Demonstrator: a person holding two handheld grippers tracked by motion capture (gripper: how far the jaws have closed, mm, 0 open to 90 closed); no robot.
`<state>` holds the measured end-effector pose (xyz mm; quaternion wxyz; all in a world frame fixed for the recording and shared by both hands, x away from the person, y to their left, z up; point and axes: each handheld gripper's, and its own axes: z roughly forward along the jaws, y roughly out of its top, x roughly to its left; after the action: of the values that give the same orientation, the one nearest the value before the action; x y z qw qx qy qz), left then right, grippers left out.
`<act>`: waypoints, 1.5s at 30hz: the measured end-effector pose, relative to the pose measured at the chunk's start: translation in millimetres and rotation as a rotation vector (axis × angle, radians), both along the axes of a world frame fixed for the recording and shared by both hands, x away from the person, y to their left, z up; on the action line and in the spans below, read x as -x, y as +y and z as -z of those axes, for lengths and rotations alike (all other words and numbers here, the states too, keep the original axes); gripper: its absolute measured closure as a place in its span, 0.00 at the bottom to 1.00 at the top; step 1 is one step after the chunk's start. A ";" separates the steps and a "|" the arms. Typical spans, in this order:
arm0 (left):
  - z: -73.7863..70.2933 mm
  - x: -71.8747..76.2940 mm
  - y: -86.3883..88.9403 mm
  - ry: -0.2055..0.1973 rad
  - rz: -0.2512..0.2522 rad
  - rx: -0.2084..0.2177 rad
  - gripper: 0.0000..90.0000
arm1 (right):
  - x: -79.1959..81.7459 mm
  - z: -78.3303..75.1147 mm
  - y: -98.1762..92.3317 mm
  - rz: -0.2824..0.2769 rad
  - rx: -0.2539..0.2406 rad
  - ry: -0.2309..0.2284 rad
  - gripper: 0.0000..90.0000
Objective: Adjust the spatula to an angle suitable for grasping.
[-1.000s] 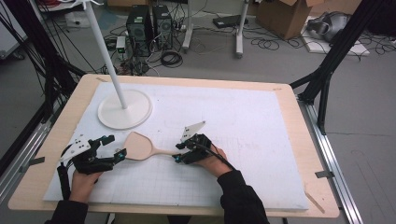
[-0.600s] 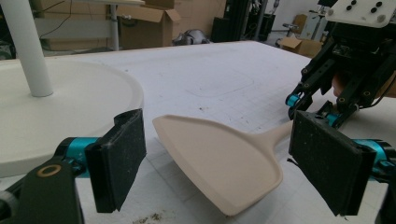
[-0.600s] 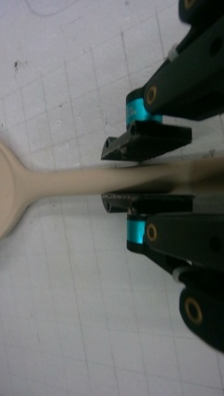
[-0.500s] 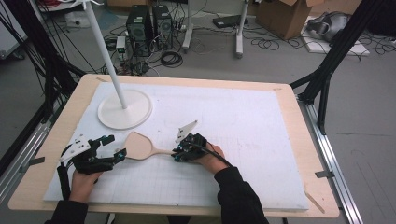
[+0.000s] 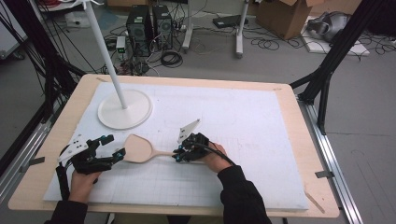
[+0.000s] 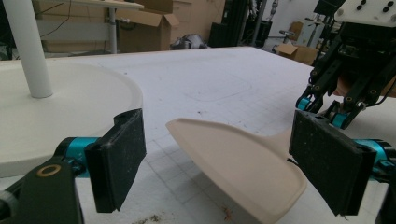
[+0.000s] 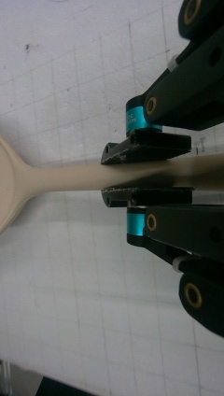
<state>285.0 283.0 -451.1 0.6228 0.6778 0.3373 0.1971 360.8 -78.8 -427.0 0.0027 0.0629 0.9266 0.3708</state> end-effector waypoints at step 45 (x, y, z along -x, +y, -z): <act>-10.9 5.9 -4.2 -0.028 0.005 -0.002 0.18 | 42.2 -21.7 -151.5 0.523 -0.246 -0.135 0.23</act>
<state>279.1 278.8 -440.3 0.6272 0.6764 0.3267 0.2056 318.6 -230.3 -405.2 0.1522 0.2745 0.8248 0.4703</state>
